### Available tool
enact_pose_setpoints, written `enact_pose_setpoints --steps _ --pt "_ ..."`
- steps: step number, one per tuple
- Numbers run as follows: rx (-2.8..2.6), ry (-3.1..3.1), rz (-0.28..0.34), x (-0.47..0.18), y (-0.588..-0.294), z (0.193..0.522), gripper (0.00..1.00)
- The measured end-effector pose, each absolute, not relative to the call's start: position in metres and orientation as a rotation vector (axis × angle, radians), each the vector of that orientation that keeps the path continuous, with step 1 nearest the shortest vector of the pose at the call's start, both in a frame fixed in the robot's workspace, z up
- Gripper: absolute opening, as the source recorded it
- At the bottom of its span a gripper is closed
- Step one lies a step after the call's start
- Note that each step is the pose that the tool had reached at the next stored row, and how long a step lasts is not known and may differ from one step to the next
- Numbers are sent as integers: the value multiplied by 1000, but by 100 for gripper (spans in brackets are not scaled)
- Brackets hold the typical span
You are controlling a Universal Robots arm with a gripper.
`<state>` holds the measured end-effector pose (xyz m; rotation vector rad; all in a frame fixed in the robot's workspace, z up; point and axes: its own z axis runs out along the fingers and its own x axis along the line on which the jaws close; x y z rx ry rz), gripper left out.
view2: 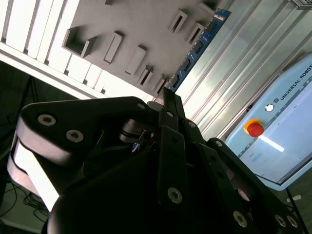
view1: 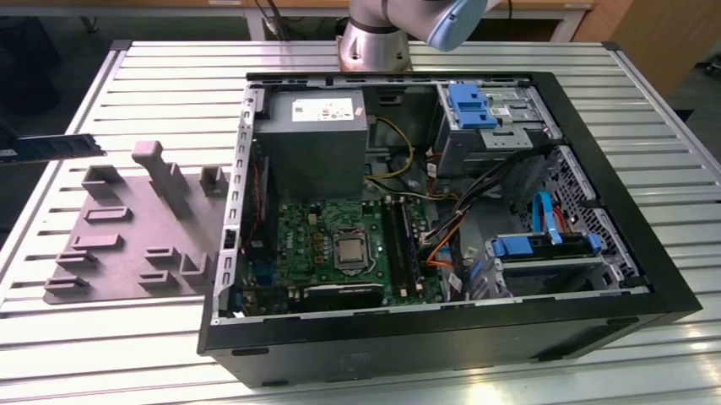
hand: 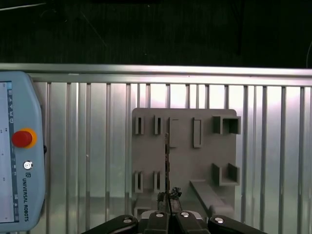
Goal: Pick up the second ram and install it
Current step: 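Pick up the second ram and move it above second insertion slot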
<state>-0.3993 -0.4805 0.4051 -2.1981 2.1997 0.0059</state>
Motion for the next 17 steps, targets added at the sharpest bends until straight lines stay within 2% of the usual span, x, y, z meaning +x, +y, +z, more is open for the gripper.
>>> enact_pose_setpoints --steps 17 --pt "-2208 2211 30 -381 -481 405 11"
